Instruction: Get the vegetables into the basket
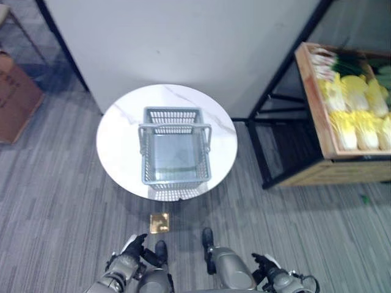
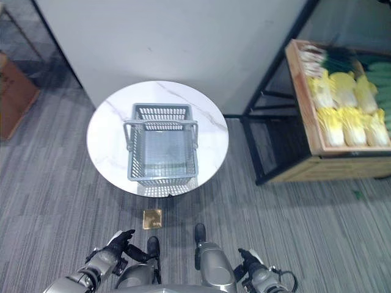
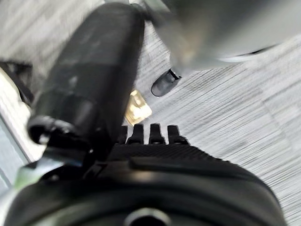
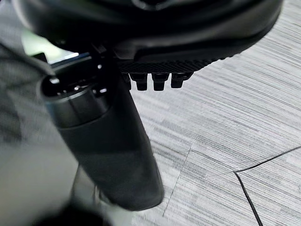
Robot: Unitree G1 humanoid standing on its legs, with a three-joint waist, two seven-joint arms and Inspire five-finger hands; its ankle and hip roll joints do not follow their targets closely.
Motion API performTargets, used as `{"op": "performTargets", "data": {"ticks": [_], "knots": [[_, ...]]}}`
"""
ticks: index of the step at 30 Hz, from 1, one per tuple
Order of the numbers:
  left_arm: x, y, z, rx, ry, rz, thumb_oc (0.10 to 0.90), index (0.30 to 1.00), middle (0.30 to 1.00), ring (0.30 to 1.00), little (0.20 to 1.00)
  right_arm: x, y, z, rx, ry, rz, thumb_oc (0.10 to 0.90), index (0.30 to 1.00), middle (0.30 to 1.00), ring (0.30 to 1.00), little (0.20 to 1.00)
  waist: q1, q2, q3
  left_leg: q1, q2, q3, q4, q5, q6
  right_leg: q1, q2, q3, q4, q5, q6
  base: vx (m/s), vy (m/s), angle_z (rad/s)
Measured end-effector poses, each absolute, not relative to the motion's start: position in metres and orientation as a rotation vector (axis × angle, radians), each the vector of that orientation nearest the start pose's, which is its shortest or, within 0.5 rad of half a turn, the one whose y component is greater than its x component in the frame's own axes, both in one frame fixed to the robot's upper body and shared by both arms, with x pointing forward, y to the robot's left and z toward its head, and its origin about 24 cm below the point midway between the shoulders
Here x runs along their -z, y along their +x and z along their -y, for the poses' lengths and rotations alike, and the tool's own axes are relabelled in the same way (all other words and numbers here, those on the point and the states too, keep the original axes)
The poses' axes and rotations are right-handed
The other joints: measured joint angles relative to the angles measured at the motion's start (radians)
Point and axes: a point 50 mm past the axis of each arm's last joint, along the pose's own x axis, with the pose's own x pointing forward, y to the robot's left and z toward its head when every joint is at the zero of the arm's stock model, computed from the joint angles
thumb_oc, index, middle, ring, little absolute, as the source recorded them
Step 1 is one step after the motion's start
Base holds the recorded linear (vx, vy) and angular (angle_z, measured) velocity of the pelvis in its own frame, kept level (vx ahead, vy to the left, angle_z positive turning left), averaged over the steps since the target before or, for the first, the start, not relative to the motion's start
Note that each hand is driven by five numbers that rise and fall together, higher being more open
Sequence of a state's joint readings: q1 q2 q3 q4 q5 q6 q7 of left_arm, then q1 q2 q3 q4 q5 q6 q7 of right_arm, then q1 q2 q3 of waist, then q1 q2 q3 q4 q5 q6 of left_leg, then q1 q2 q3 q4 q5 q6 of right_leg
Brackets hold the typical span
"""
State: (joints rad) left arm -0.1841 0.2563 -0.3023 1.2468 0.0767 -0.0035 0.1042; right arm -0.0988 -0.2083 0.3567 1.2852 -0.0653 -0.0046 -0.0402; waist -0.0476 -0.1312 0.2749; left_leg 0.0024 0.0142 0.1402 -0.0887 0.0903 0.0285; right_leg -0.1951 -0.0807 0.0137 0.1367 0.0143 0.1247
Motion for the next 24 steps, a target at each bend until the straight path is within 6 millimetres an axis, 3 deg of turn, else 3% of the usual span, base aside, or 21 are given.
{"op": "performTargets", "data": {"ticks": [4,6,10,12,15,17,19,22,24], "knots": [[0.143,0.157,-0.229,0.055,0.571,-1.063,0.900,1.000,1.000,1.000,1.000,0.161,0.115,0.210,-0.169,-0.506,-1.179,0.900,1.000,1.000,1.000,1.000,-0.003,0.000,-0.016,0.012,0.021,0.005,-0.005,-0.010,-0.018,0.045,0.022,0.004,-0.074,0.038,-0.015,0.04,-0.010,-0.17],[0.145,0.153,-0.227,0.060,0.568,-1.080,0.900,1.000,1.000,1.000,1.000,0.162,0.109,0.210,-0.172,-0.500,-1.192,0.900,1.000,1.000,1.000,1.000,-0.009,0.003,-0.028,0.037,0.021,0.006,0.000,-0.017,-0.024,0.085,0.021,-0.004,-0.108,0.086,-0.034,0.07,-0.025,-0.02],[0.151,0.137,-0.227,0.062,0.559,-1.124,0.900,1.000,1.000,1.000,1.000,0.165,0.094,0.217,-0.161,-0.507,-1.232,0.900,1.000,1.000,1.000,1.000,-0.013,0.035,-0.079,0.057,0.030,0.004,0.000,-0.025,-0.038,0.130,0.029,-0.018,-0.155,0.104,-0.058,0.05,-0.019,0.04],[0.152,0.131,-0.228,0.059,0.557,-1.142,0.900,1.000,1.000,1.000,1.000,0.162,0.095,0.225,-0.101,-0.470,-1.222,0.900,1.000,1.000,1.000,1.000,-0.018,0.052,-0.095,0.069,0.032,0.004,0.000,-0.031,-0.043,0.148,0.032,-0.016,-0.169,0.103,-0.058,0.06,-0.017,-0.01],[0.153,0.126,-0.233,0.032,0.543,-1.152,0.900,1.000,1.000,1.000,1.000,0.151,0.117,0.231,0.015,-0.358,-1.117,0.900,1.000,1.000,1.000,1.000,-0.028,0.052,-0.100,0.081,0.036,0.009,0.000,-0.040,-0.053,0.160,0.037,-0.010,-0.179,0.103,-0.056,0.03,-0.016,-0.09],[0.153,0.121,-0.232,0.026,0.528,-1.141,0.900,1.000,1.000,1.000,1.000,0.130,0.141,0.231,0.044,-0.309,-0.928,0.900,1.000,1.000,1.000,1.000,-0.035,0.054,-0.098,0.080,0.035,0.015,0.000,-0.040,-0.054,0.158,0.036,0.002,-0.186,0.104,-0.053,0.02,-0.012,-0.14],[0.154,0.117,-0.231,0.026,0.522,-1.139,0.900,1.000,1.000,1.000,1.000,0.097,0.178,0.235,0.041,-0.334,-0.709,0.900,1.000,1.000,1.000,1.000,-0.048,0.054,-0.101,0.081,0.037,0.021,-0.005,-0.047,-0.055,0.160,0.038,0.008,-0.191,0.108,-0.049,0.03,-0.004,-0.08],[0.154,0.116,-0.232,0.023,0.522,-1.145,0.900,1.000,1.000,1.000,1.000,0.075,0.203,0.246,0.093,-0.359,-0.594,0.900,1.000,1.000,1.000,1.000,-0.045,0.051,-0.113,0.079,0.039,0.023,-0.006,-0.053,-0.055,0.156,0.041,0.013,-0.191,0.110,-0.047,0.01,0.000,-0.01],[0.155,0.114,-0.232,0.006,0.505,-1.149,0.900,1.000,1.000,1.000,1.000,0.045,0.225,0.260,0.135,-0.402,-0.462,0.900,1.000,1.000,1.000,1.000,-0.041,0.053,-0.117,0.074,0.041,0.024,-0.006,-0.052,-0.055,0.150,0.043,0.014,-0.192,0.110,-0.047,0.04,-0.013,-0.02]]}}
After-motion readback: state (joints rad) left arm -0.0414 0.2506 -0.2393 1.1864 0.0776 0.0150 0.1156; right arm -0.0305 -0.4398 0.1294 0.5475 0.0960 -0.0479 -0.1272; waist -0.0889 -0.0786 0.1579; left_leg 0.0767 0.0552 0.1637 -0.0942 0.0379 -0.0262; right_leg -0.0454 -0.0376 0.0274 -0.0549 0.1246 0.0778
